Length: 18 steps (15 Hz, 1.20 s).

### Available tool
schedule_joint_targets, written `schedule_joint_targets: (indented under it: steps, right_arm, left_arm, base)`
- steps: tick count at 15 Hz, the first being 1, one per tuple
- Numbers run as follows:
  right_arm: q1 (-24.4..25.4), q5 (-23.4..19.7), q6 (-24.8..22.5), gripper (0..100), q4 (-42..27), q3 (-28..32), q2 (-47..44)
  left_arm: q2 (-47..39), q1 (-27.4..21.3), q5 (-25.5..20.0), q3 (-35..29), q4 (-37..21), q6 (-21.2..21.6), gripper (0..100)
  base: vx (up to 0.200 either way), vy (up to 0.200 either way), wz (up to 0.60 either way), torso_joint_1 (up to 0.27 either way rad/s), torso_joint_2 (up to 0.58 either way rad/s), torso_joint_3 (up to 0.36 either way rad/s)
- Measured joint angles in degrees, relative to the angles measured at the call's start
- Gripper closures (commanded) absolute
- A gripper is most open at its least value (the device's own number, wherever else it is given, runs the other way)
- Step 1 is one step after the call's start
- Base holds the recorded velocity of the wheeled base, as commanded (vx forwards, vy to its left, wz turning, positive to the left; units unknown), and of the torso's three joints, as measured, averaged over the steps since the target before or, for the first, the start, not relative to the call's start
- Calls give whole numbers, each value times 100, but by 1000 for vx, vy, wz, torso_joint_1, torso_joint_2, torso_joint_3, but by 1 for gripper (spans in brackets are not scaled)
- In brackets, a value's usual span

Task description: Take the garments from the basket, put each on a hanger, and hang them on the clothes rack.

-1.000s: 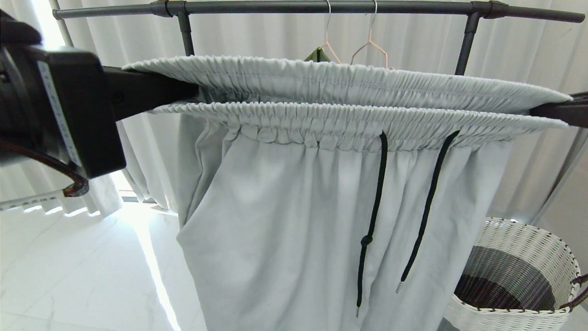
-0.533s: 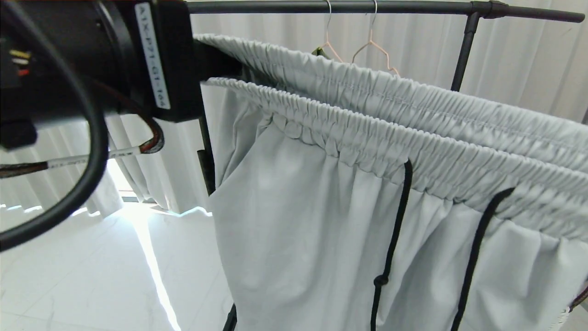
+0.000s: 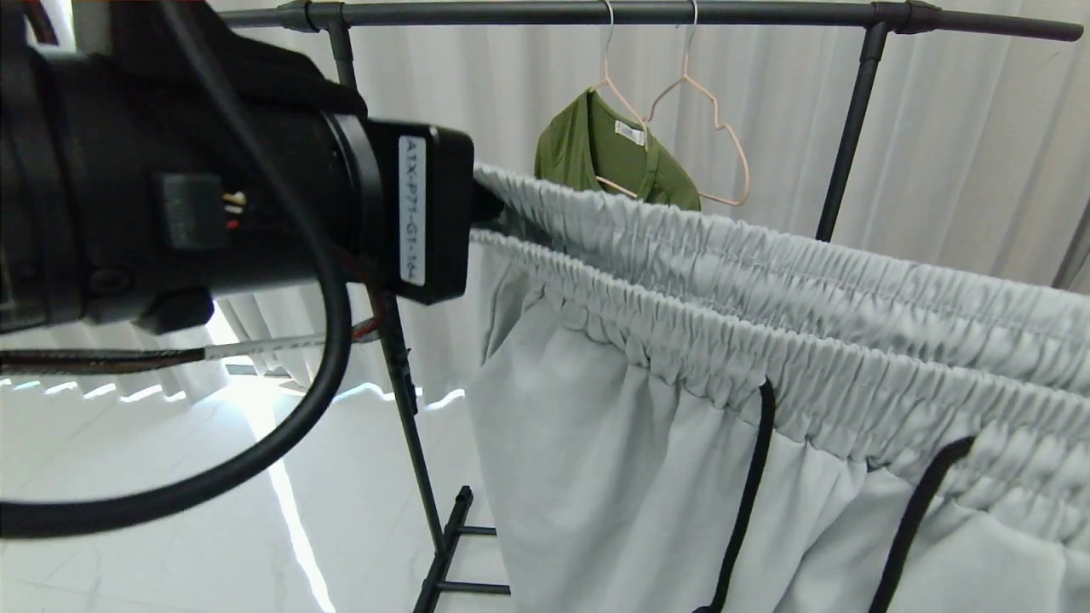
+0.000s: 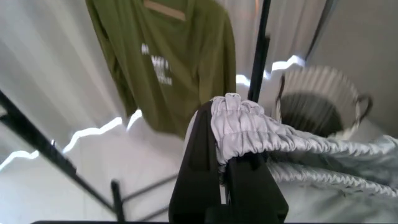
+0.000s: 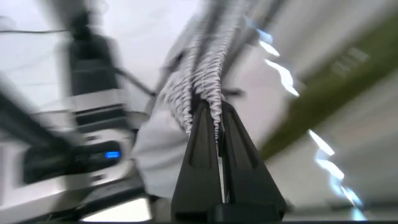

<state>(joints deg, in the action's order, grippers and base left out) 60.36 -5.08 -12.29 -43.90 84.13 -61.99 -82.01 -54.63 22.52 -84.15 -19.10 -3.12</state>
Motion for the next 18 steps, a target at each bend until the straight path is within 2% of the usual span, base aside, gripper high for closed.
schedule_joint_targets:
  steps: [1,2,5,7,10,13,16,17,18]
  right_arm:
    - [-228,277,2,100,57,0,-22]
    - [-421,380,2,100,208,0,-55]
    - [-780,402,2,100,1281,-152,-210]
    - [-829,391,-2,100,2316,-430,-356]
    - [-835,369,-7,100,3321,-679,-650]
    - [-835,367,-9,100,3408,-736,-859]
    - [-857,407,-9,100,3363,-767,-887]
    - [-895,419,-7,100,3312,-767,-873]
    - [-1012,424,-7,100,3165,-747,-848]
  left_arm:
    - [94,-69,-77,4,-413,-180,100]
    - [196,-127,-221,4,-673,-317,100]
    - [712,-289,-1111,11,-1699,-667,100]
    - [1090,-568,-1724,0,-2036,-1157,100]
    - [1495,-1064,-2254,-7,-2075,-1860,100]
    - [1757,-1401,-2322,4,-2072,-1963,100]
    - [1822,-1467,-2276,26,-2071,-1919,100]
    - [1822,-1467,-2249,13,-2069,-1827,100]
    - [1804,-1408,-2135,4,-2069,-1540,100]
  base:
    - [0,0,0,0,0,0]
    - [0,0,0,0,0,0]
    - [0,0,0,0,0,0]
    - [0,0,0,0,0,0]
    - [0,0,0,0,0,0]
    - [0,0,0,0,0,0]
    - [0,0,0,0,0,0]
    - [0,0,0,0,0,0]
    - [0,0,0,0,0,0]
